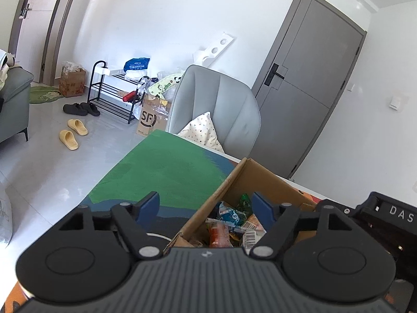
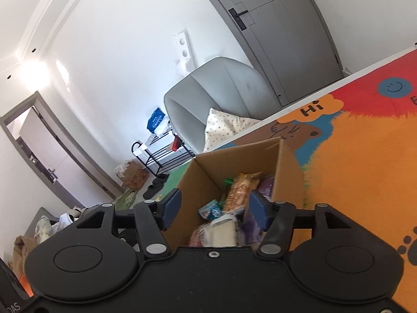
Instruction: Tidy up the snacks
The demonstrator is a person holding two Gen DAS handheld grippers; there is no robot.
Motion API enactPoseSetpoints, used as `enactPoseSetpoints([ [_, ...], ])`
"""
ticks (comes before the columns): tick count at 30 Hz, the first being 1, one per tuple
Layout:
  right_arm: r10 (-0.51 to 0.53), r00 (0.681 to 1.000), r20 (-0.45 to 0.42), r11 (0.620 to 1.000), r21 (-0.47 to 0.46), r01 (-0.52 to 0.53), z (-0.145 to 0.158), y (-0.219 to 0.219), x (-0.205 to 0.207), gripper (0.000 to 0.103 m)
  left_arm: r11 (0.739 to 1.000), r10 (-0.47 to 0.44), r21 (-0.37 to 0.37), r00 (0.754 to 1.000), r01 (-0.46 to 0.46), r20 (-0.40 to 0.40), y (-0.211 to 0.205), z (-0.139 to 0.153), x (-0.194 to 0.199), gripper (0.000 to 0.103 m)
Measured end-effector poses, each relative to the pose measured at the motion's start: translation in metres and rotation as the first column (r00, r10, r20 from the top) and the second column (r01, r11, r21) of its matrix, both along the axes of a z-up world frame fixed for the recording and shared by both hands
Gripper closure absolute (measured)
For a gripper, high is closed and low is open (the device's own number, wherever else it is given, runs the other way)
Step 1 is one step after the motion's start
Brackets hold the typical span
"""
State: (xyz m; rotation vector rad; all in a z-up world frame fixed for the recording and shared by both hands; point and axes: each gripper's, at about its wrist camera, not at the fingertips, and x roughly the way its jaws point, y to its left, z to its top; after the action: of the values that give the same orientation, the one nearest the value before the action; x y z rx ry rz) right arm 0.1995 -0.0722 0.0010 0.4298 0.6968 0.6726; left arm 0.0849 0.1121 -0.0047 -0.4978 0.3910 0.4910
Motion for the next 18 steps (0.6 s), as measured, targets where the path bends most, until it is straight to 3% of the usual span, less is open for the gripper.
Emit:
enactPoseSetpoints([
  [4, -0.042, 0.999, 0.006, 0.999, -0.016, 0.042, 0.001, -0.017, -0.004, 0.025, 1.0, -0.005, 0.015, 1.0, 0.005, -0.019, -0.007, 0.002, 0.001, 0.013],
  [12, -0.084, 0.995, 0.045, 0.994, -0.066, 0.086, 0.007, -0.049, -0.021, 0.001, 0.996, -0.06, 0.06, 0.997, 0.064, -0.051, -0.029, 0.011, 0.0, 0.007],
  [18, -0.102, 0.993, 0.063, 0.99, -0.087, 0.107, 0.014, -0.077, -0.035, 0.0, 0.988, -0.122, 0.086, 0.99, 0.128, -0.066, -0.049, 0.022, -0.005, 0.006],
])
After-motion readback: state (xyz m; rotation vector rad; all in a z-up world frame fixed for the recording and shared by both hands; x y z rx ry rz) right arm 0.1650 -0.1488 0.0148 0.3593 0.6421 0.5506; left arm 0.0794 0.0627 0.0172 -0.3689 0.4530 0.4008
